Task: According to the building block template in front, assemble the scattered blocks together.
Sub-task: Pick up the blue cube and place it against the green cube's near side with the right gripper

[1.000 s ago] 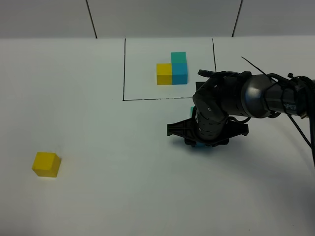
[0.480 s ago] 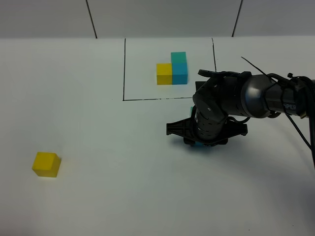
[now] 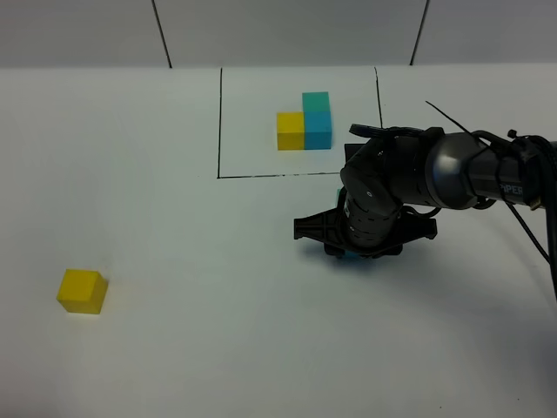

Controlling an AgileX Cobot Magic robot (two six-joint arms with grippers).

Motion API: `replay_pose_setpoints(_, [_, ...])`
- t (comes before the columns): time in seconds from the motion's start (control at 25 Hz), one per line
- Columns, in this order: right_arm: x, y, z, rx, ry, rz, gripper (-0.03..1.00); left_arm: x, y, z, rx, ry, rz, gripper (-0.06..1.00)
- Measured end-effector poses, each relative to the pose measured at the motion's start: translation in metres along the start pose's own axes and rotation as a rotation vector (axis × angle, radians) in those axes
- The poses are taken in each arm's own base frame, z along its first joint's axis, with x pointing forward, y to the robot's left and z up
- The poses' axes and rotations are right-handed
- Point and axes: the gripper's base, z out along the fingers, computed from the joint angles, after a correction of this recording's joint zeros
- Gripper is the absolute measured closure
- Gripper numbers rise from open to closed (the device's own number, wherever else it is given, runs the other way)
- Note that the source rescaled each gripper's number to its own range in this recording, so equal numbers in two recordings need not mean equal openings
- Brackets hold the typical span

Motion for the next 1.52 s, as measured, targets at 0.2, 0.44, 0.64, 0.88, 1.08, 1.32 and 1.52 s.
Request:
replay_pose_setpoints(0.2, [-0.0004, 0.0002, 0.0, -0.002, -0.004, -0.004, 0.97, 0.0, 0.0, 0.0, 0.0, 0.0, 0.001, 0.55])
replay_pose_setpoints(0.44, [-0.0006, 0.0003, 0.0, -0.003, -0.007, -0.005, 0.97, 0.0, 0.0, 0.0, 0.0, 0.0, 0.001, 0.55])
replay_pose_setpoints(0.64, [-0.0006, 0.0003, 0.0, -0.003, -0.007, -0.005, 0.97, 0.0, 0.0, 0.0, 0.0, 0.0, 0.001, 0.55])
replay_pose_setpoints(0.88, [-0.0007, 0.0003, 0.0, -0.004, -0.008, -0.028, 0.97, 0.0, 0.0, 0.0, 0.0, 0.0, 0.001, 0.55])
replay_pose_setpoints(1.08, [-0.0007, 0.0004, 0.0, -0.004, -0.008, -0.031, 0.97, 0.0, 0.0, 0.0, 0.0, 0.0, 0.001, 0.55])
replay_pose_setpoints(1.32, [-0.0003, 0.0008, 0.0, -0.008, -0.004, -0.021, 0.97, 0.0, 0.0, 0.0, 0.0, 0.0, 0.0, 0.55])
replay_pose_setpoints(1.52, [-0.0002, 0.0008, 0.0, -0.009, -0.003, -0.019, 0.97, 0.0, 0.0, 0.0, 0.0, 0.0, 0.0, 0.55])
